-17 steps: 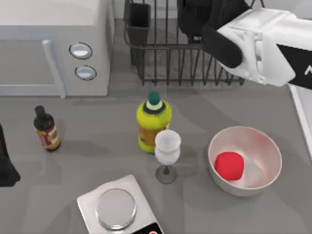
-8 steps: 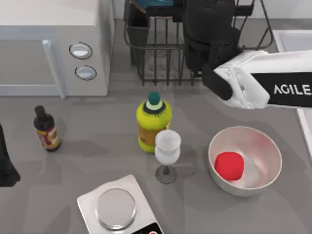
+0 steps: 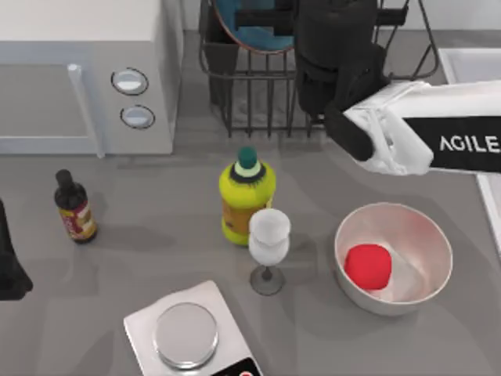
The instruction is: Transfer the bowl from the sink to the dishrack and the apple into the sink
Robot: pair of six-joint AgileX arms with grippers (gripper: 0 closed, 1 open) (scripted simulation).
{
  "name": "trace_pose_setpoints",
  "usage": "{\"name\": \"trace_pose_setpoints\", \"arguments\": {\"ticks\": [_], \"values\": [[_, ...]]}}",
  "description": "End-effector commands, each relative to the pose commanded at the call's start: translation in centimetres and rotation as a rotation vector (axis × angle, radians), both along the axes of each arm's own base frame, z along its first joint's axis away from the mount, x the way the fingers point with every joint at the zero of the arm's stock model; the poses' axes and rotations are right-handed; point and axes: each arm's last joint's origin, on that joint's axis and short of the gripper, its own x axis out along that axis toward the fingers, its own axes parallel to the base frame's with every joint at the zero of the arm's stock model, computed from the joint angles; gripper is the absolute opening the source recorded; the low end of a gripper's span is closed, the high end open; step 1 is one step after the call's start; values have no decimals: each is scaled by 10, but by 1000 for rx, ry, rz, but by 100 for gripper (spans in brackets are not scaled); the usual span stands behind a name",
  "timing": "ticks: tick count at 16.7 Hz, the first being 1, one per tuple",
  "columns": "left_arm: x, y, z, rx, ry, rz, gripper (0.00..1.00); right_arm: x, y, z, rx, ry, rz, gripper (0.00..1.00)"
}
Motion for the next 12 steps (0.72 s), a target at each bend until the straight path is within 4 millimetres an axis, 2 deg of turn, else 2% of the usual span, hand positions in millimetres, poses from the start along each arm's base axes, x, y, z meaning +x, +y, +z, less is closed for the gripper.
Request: {"name": "trace_pose_setpoints", "arguments": {"ticks": [7, 12], "values": [[0, 0, 0, 0, 0, 0, 100, 0, 0, 0, 0, 0, 0, 98], [0, 0, 0, 0, 0, 0, 100, 0, 0, 0, 0, 0, 0, 100]]}}
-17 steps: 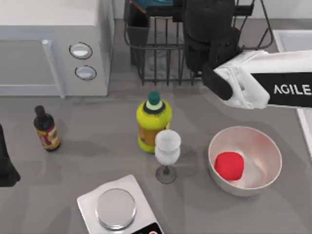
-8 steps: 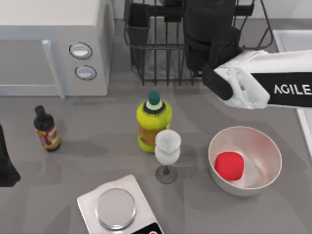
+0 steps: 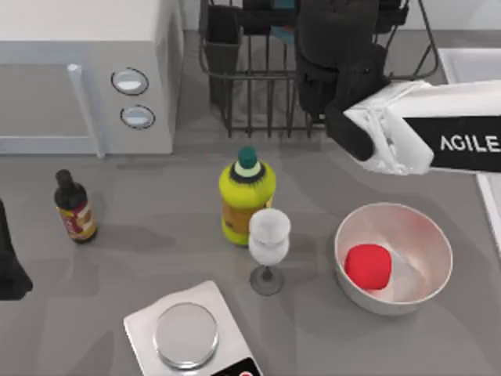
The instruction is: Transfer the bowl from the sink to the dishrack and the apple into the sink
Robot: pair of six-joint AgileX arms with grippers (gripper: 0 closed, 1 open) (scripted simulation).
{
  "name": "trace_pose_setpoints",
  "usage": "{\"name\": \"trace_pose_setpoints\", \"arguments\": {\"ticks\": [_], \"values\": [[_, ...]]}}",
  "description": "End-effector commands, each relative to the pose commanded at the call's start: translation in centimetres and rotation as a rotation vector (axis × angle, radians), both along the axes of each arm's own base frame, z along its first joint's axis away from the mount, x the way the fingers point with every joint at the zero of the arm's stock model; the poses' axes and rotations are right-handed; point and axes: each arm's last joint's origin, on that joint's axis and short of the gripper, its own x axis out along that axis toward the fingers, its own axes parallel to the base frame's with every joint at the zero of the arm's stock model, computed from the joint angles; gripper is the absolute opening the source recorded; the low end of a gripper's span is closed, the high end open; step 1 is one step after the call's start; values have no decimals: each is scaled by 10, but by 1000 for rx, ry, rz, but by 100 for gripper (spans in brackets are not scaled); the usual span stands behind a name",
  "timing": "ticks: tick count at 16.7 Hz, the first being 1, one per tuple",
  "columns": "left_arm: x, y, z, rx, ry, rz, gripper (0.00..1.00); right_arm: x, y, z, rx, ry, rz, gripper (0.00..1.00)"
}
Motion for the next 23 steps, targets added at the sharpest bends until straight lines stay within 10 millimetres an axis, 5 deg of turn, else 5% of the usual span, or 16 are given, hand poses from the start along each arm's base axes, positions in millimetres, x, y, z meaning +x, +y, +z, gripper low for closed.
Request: {"name": "trace_pose_setpoints", "arguments": {"ticks": [7, 12, 15, 18, 20, 23], "values": [[0, 0, 0, 0, 0, 0, 100, -1, -7, 0, -11, 15, 2, 100], [0, 0, 0, 0, 0, 0, 100, -23, -68, 25, -41, 66, 3, 100], [0, 0, 0, 0, 0, 0, 100, -63, -119, 56, -30, 53, 4, 100], [0, 0, 0, 0, 0, 0, 100, -124, -171, 83, -4, -5, 4, 100], [0, 0, 0, 0, 0, 0, 100, -169, -201, 86, 11, -53, 4, 100], [0, 0, 0, 0, 0, 0, 100, -229, -233, 64, 20, -111, 4, 100]]}}
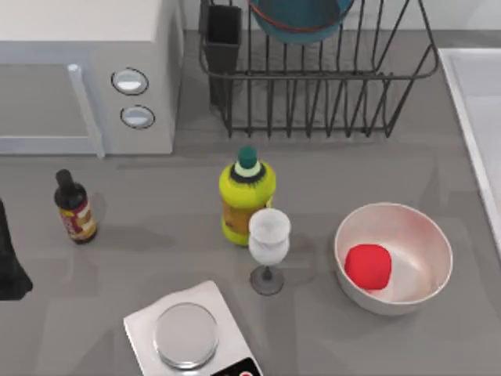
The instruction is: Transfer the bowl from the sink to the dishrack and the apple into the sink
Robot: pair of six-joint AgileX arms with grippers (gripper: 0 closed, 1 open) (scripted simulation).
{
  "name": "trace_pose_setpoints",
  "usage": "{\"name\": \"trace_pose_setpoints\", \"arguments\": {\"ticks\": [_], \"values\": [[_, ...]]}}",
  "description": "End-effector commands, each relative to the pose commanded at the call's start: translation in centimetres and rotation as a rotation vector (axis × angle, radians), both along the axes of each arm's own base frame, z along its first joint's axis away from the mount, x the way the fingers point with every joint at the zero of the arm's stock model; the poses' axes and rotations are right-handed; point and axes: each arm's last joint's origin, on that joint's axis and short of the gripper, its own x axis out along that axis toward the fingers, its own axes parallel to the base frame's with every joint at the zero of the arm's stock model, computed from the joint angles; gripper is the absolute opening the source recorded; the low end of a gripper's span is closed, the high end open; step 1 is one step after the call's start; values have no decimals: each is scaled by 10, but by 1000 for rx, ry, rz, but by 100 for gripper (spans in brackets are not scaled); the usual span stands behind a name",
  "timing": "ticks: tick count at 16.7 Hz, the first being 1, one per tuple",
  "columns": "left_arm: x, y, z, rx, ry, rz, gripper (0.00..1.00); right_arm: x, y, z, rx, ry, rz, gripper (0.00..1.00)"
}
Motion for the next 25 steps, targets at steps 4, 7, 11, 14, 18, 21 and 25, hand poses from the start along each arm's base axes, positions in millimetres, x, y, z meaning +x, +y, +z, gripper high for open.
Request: {"name": "trace_pose_setpoints", "arguments": {"ticks": [4, 7, 11, 14, 18, 21, 25], "values": [[0, 0, 0, 0, 0, 0, 100, -40, -20, -59, -13, 12, 2, 100], [0, 0, 0, 0, 0, 0, 100, -47, -27, -102, -21, 73, 5, 100], [0, 0, 0, 0, 0, 0, 100, -48, -30, -123, -21, 111, 6, 100], [0, 0, 0, 0, 0, 0, 100, -48, -30, -123, -21, 111, 6, 100], [0, 0, 0, 0, 0, 0, 100, -48, -30, -123, -21, 111, 6, 100], [0, 0, 0, 0, 0, 0, 100, -48, -30, -123, -21, 111, 6, 100], [0, 0, 0, 0, 0, 0, 100, -48, -30, -123, -21, 111, 6, 100]]}}
